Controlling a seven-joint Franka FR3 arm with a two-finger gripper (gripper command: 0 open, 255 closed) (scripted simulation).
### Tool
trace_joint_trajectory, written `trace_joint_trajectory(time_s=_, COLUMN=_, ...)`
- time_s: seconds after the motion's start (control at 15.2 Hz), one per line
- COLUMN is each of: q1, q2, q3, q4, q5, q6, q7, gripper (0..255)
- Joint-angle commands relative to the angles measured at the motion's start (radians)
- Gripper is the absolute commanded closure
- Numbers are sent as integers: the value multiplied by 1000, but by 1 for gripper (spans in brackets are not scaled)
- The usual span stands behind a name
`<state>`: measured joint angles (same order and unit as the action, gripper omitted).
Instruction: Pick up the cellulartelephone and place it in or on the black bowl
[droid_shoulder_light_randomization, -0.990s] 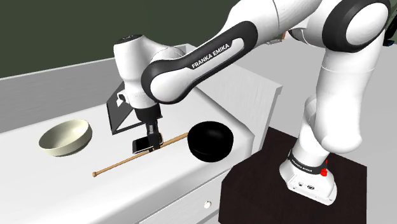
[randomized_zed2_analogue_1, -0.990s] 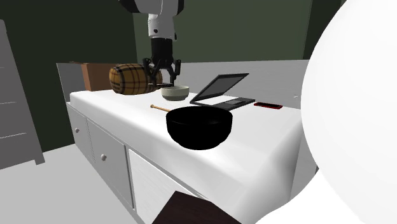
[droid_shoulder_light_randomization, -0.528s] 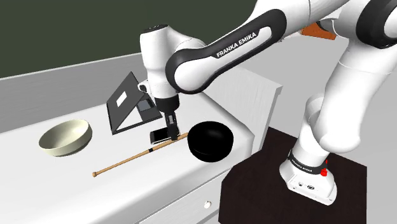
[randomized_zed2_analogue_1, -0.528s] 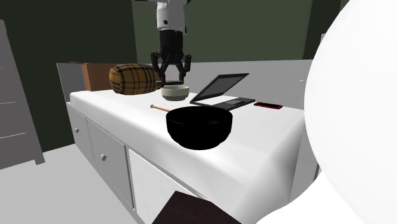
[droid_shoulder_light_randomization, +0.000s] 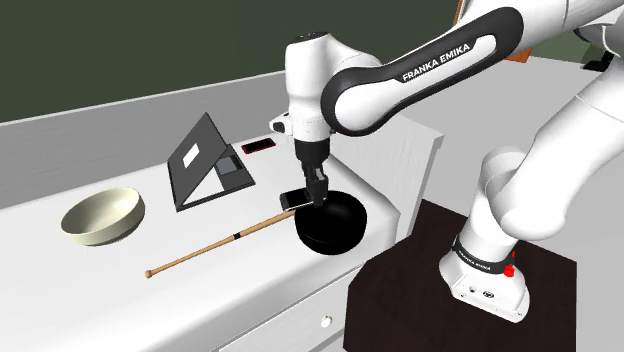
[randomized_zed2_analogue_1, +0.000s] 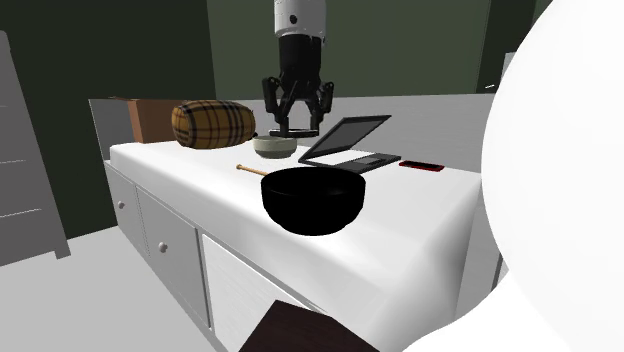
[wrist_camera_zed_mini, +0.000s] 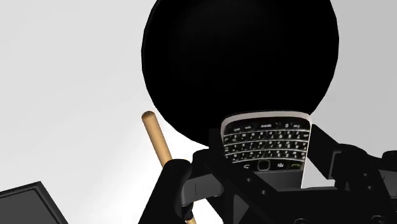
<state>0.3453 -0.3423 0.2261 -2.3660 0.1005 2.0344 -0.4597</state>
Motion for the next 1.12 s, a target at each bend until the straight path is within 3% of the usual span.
trace_joint_trajectory(time_s=0.0, q1=-5, q2=-69, q3=-25, q4=-64, q5=6, q6=-7, q7=-37, gripper=255)
trace_joint_trajectory(time_s=0.26, q1=-18, q2=-215, q3=-80, q4=-180, q5=1, q6=-39, q7=-105, gripper=255)
trace_joint_trajectory(time_s=1.06, q1=-16, q2=-145, q3=-66, q4=-296, q5=10, q6=146, q7=-107, gripper=255)
